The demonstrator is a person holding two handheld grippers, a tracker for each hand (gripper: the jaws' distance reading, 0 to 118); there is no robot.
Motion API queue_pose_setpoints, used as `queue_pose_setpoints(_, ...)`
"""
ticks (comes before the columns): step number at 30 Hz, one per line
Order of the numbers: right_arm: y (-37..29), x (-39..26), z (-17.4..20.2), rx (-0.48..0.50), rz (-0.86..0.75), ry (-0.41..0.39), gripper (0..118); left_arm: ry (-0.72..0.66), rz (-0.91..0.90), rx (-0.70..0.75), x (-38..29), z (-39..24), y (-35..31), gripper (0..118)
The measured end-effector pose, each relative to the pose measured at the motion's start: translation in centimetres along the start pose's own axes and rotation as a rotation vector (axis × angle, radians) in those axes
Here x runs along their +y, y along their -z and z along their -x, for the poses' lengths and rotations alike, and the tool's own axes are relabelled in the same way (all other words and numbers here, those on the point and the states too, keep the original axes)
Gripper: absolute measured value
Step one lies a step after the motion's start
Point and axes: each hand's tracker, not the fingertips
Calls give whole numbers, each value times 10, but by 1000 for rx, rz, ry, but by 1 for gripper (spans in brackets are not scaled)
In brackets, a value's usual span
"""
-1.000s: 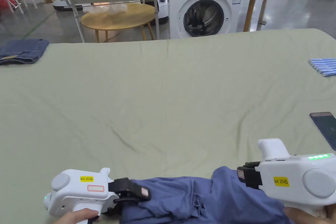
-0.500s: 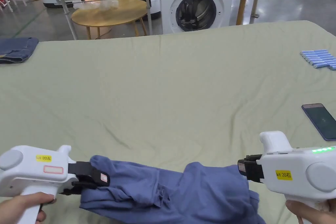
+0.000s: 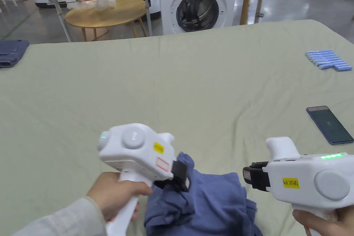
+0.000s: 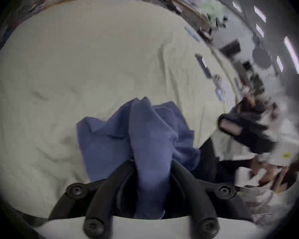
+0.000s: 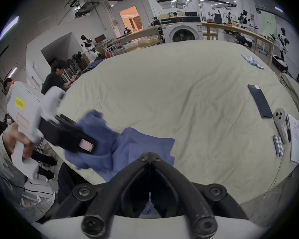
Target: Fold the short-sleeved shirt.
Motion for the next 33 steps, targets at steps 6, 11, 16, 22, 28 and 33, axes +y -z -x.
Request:
queue_pose_setpoints(6,-10,-3,-6,-17,-10,12,0,14,101,51,2,-37,71,10)
queue_pose_setpoints(11,-8,-5,-8,-19,-11,27,0,-46,77,-46,4,-26,72,33)
queue_pose_setpoints(16,-9,-3,-3,-9,-17,24,0,-206,26,-284,-13,7,29,79)
queue_pose_setpoints(22,-2,0,-1,1,-20,19,0,-124,-167,-134,-22,41,24,0)
queue_pose_setpoints(28,-5,2,3,1,-18,16,0,-108,-58,-300,-36,-3,110,0)
queue_pose_setpoints(33,3,-4,0,-4,-2,11,0,-142,-18,-434,-39,-27,136,0)
